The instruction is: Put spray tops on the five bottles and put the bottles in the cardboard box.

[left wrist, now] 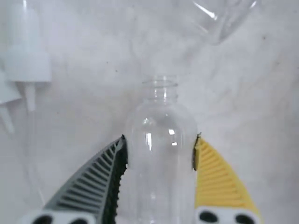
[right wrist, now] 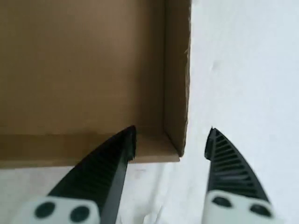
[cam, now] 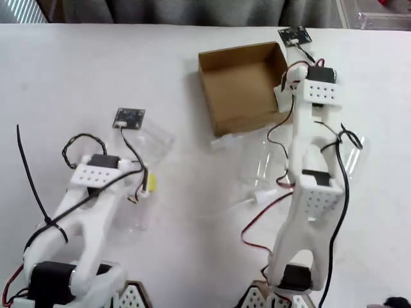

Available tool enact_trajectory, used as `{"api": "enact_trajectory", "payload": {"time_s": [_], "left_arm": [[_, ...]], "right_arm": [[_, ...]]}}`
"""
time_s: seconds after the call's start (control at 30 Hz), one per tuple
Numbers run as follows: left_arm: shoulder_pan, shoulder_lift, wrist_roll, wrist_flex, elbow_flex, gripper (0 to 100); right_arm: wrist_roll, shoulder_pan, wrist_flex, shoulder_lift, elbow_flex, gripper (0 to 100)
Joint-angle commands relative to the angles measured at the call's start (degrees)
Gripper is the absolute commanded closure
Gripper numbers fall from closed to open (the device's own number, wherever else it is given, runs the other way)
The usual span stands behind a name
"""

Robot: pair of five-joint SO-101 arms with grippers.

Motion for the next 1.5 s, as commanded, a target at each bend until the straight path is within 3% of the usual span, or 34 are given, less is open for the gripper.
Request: {"api": "enact_trajectory", "payload": {"time_s": [0.0,0.1,0.27,0.43,0.8,1.2,1.37,1.47], "left_arm": [[-0.75,0.31,-0.53,0.09,-1.32,94],[-0.75,0.31,-0.53,-0.09,-0.97,94],[-0.75,-0.04,-0.53,-0.97,-0.18,94],[-0.75,-0.04,-0.53,-0.97,-0.18,94],[-0.75,-0.04,-0.53,-0.97,-0.18,94],[-0.75,-0.04,-0.53,-0.97,-0.18,94],[-0.75,-0.04,-0.53,-0.97,-0.18,94],[-0.75,-0.04,-0.53,-0.97,-0.18,94]], "right_arm": [[-0.09,0.13,3.3,6.11,-12.84,77.2],[-0.18,-0.57,8.13,11.82,-19.52,80.1],[-0.26,-1.8,20.97,16.92,-30.68,99.2],[-0.26,-1.54,25.98,16.66,-31.12,98.1],[0.53,-1.19,25.54,1.36,-6.42,98.2],[16.79,-2.07,25.45,-2.86,-1.85,98.0],[13.54,-1.8,25.45,-3.3,0.26,89.1],[5.98,-1.71,25.45,-3.38,0.09,87.2]]}}
